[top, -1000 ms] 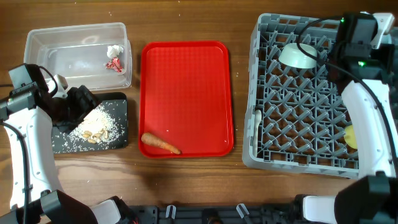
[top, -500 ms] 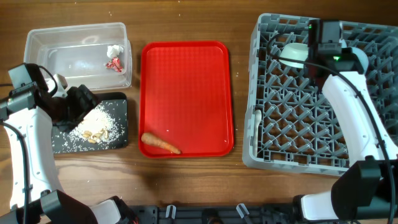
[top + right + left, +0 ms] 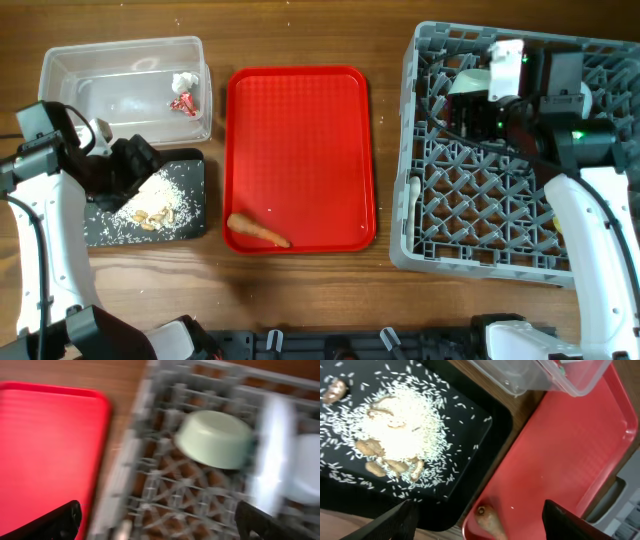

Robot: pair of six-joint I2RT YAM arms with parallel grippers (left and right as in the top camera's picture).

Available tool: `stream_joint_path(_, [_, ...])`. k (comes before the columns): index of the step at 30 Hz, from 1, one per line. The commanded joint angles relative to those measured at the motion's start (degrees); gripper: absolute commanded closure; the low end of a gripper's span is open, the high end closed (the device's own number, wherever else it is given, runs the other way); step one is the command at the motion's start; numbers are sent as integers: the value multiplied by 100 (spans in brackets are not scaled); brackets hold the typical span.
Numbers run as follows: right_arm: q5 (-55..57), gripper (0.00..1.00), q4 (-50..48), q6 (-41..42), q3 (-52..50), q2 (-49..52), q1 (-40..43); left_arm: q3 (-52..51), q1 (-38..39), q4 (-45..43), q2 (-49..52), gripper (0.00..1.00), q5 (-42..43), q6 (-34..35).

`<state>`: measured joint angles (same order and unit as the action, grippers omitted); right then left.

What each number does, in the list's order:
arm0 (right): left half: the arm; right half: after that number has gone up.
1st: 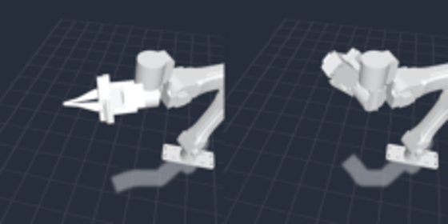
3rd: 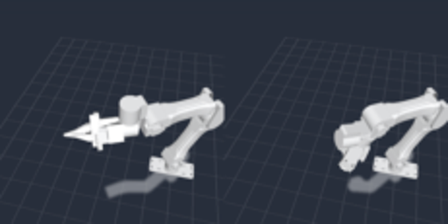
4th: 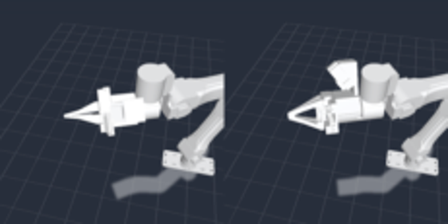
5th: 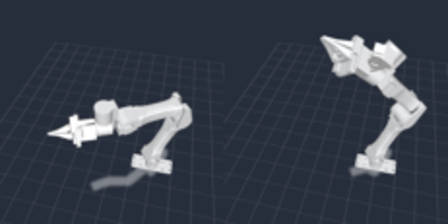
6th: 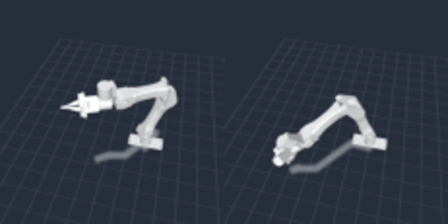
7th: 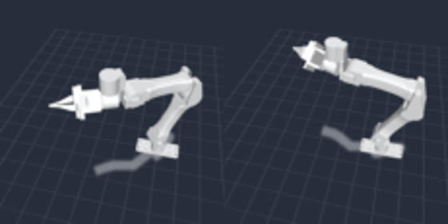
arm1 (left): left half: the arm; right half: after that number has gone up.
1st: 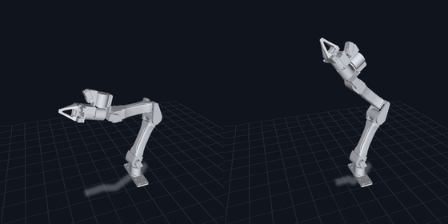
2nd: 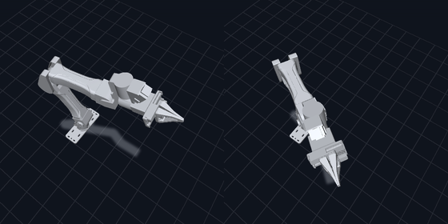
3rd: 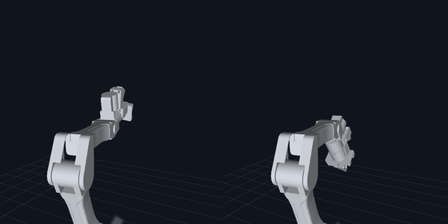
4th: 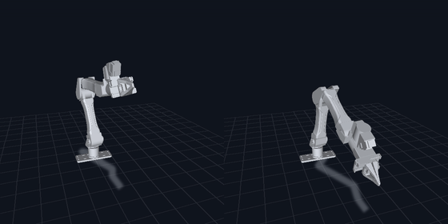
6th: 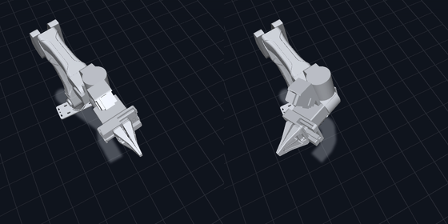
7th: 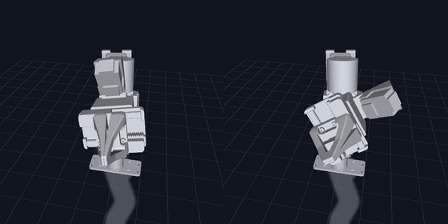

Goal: Sort waste into correct bins and load items into the dishwasher rack
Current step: 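Stand the light-blue plate upright in the rack's back with right gripper, then grasp the carrot on the red tray with left gripper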

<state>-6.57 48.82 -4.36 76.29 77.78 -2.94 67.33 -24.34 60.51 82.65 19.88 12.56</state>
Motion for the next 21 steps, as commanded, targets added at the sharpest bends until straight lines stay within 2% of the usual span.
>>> stream_joint_path(1, [-1110,0,35,-17,-7,44,-17,-26,702,203,-46,23,210,378])
stream_joint_path(5, [-1110,0,164,-11,-7,48,-15,-105,1775,409,-46,21,-236,1499])
stream_joint_path(6, [-1110,0,162,-13,-7,48,-15,-229,2116,398,-46,20,-518,1967])
stream_joint_path(8, [-1110,0,175,7,-7,48,-15,-490,2608,330,-46,16,-909,2465])
stream_joint_path(12, [-1113,0,225,42,-7,48,-15,-1403,3425,-577,-31,14,-1060,3445])
stream_joint_path(16, [-1113,0,289,151,-7,48,-15,-1980,3814,-1552,118,12,-1091,3609])
stream_joint_path(21, [-1113,1,334,153,-7,48,-15,-2035,4127,-1663,581,15,-1252,3921])
